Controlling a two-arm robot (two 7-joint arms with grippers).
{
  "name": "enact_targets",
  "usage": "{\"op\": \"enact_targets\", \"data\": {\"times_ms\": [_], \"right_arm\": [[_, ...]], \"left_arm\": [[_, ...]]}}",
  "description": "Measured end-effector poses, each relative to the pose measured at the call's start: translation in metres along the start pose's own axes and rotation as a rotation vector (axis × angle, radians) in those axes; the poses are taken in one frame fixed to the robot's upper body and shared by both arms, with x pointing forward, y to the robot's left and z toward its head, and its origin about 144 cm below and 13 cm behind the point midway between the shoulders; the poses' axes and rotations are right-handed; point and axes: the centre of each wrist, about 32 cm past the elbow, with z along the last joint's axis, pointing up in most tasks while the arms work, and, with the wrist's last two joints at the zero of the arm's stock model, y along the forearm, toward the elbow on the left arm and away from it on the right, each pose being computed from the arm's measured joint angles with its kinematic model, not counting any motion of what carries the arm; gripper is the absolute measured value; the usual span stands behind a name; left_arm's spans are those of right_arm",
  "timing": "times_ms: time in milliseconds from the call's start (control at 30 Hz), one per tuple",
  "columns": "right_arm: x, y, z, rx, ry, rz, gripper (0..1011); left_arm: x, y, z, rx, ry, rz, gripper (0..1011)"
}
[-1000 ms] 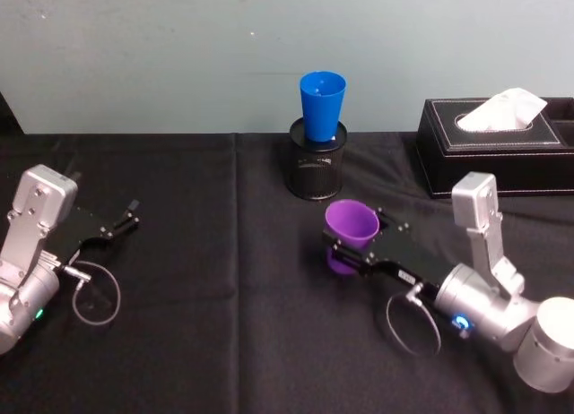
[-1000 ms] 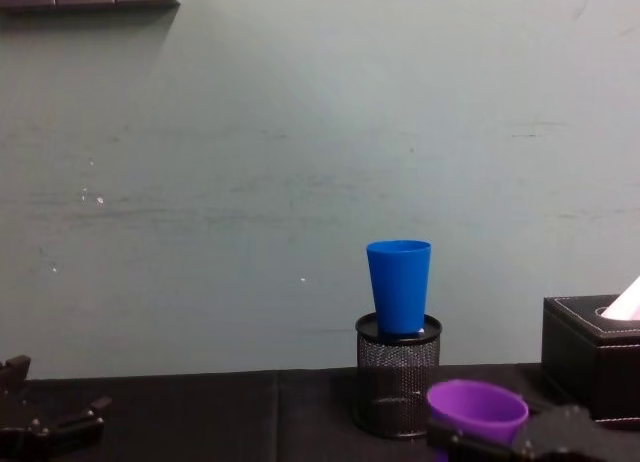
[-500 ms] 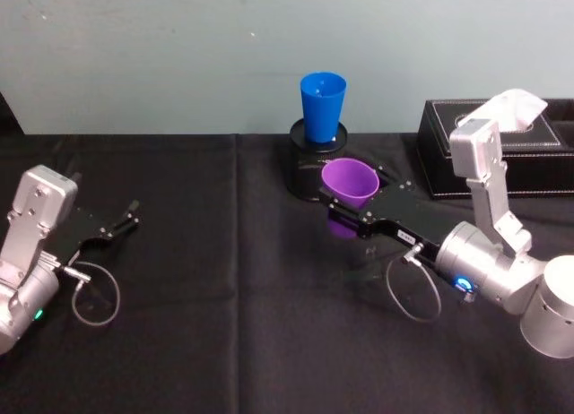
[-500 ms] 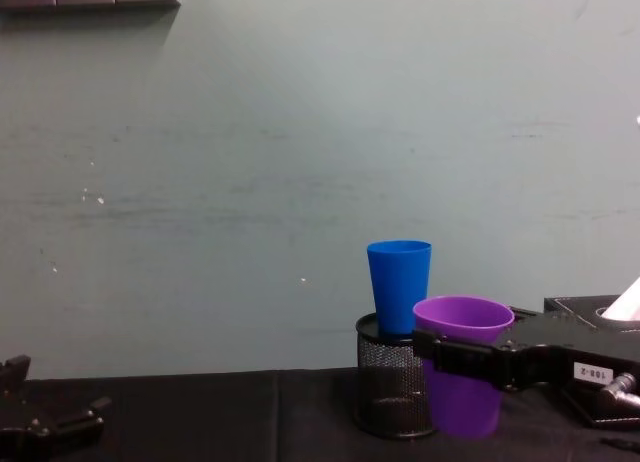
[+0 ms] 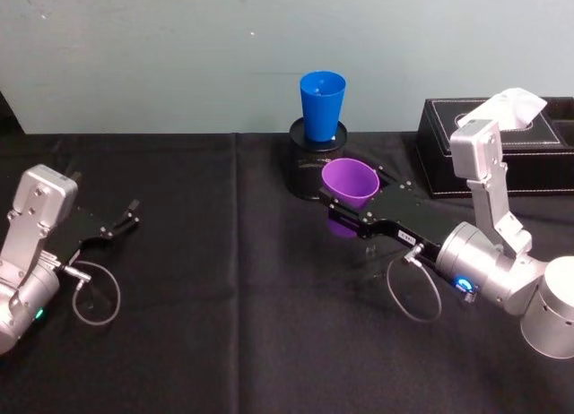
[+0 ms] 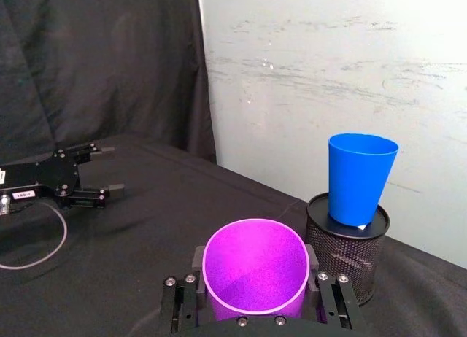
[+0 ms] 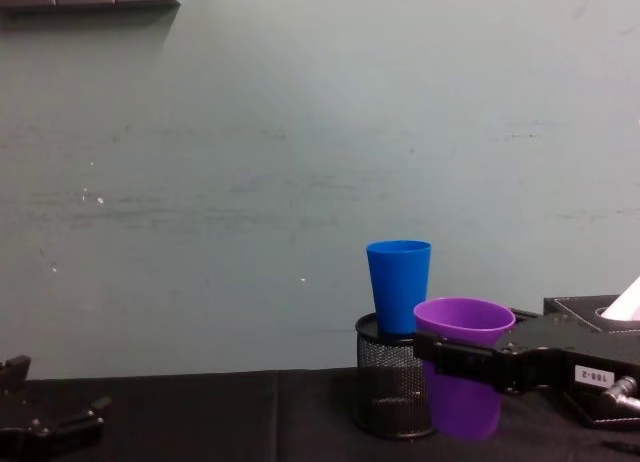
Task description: Pick up one cup with a gripper and tap it against the other cup.
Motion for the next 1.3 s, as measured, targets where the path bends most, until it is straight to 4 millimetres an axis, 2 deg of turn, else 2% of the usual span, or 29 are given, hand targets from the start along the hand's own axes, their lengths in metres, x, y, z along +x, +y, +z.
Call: {"op": "enact_targets", "data": {"times_ms": [1300], "right_arm": [[-0.0001,-0.0005,-0.0012,0.002,0.000,0.004,739]], "left_arm": [[0.0000,0.0000,0.0000,0.000,0.000,0.000,1000]]}}
